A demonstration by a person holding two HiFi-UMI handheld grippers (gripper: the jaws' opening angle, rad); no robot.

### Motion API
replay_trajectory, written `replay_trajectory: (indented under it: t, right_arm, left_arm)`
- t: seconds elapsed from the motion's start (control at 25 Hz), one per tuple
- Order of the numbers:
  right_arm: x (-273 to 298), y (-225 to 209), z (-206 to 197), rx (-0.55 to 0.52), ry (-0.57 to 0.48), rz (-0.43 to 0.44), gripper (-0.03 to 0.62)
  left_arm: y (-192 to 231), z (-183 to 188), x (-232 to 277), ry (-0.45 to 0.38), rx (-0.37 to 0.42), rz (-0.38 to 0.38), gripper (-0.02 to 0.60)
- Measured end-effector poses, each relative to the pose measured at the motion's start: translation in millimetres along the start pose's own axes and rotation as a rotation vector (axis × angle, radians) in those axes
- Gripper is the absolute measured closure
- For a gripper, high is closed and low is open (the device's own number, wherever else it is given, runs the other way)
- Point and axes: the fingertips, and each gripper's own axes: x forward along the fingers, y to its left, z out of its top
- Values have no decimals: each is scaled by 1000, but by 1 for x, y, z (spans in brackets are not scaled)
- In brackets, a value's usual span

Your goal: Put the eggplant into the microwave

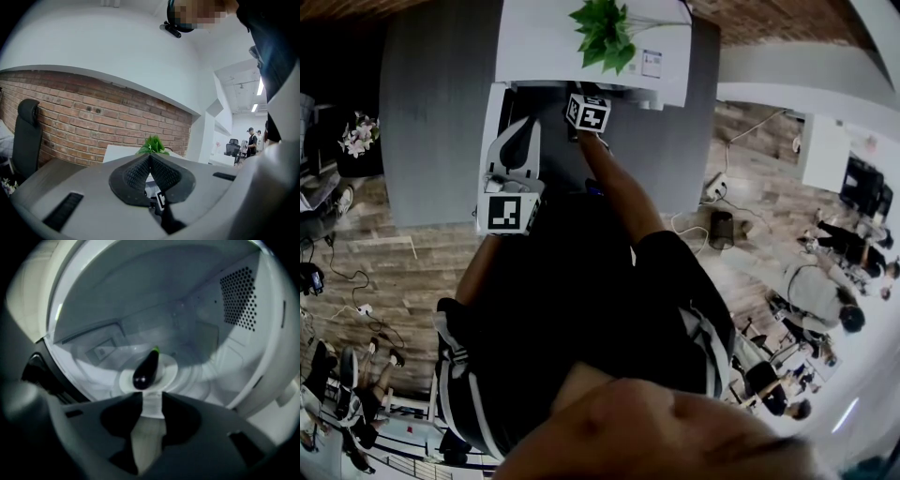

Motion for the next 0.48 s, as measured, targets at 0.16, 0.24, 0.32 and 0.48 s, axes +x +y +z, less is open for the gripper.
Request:
replay_trajectory:
  t: [0.16,0.24,0.32,0.48]
  right_arm:
    - [-8,1,2,1,-10,2,474]
    - [-13,2,2,6,-14,2,499]
    - [-19,4,1,17,-17,10,519]
    - [-33,6,-8,31,-14,14,540]
  left_arm:
    - [-2,0,-5,-4,16,-2,546]
    - [-4,3,-8,-15,16,0,546]
    - [-6,5,-12,-17,23,1,546]
    - [-11,14,-23,-50,27,6,546]
